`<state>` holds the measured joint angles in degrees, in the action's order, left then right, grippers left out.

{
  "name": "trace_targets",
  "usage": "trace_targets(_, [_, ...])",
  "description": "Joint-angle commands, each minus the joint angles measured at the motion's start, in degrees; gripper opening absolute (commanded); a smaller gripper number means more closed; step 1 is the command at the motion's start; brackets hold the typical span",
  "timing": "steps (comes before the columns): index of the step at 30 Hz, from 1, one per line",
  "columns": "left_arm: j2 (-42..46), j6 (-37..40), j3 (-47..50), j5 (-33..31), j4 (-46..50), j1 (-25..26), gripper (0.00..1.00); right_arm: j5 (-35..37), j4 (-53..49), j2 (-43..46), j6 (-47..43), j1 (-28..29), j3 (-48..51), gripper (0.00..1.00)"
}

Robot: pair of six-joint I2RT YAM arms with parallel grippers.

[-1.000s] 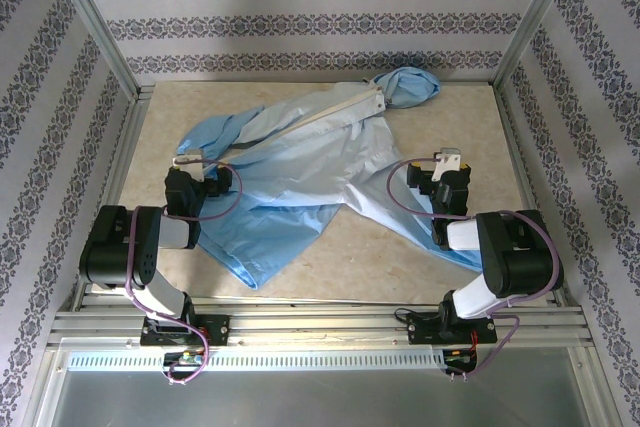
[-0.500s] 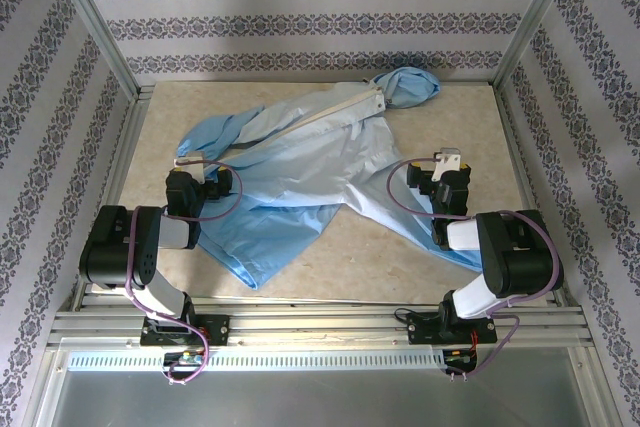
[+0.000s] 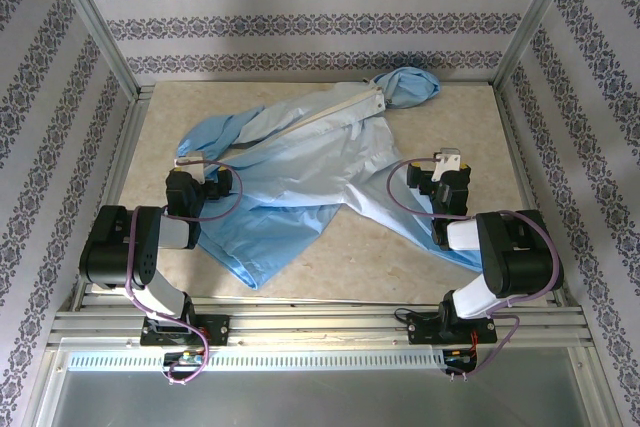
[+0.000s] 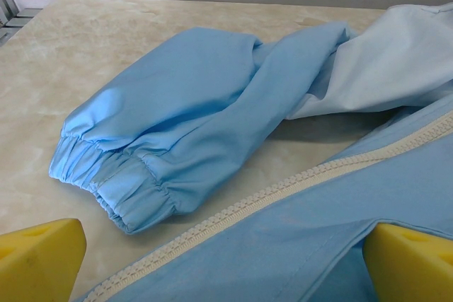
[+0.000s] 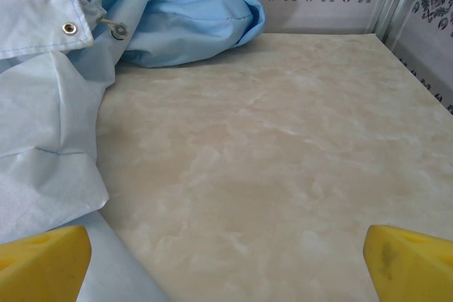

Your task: Zip up the jacket

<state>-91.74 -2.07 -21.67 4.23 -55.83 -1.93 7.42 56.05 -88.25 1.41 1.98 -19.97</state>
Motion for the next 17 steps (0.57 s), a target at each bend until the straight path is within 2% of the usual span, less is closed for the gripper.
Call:
trace_targets(1, [0.69,1.42,-0.33,1.19,1.53,0.18,1.00,-1.00,0.73,0.09,0.90,-0.31,-0.78,0.98])
trace_targets(3, [0.69,2.02,-0.83,2.72,2.41,0.18,1.00,-0.98,0.73,0.09,0.88,-0.35,-0.78,0.98])
trace_targets(17, [0.69,2.07,-0.74,2.78,2.23,0.18,1.00,-2.30,0.53,0.09,0.22,-0.13,-0.87,0.98])
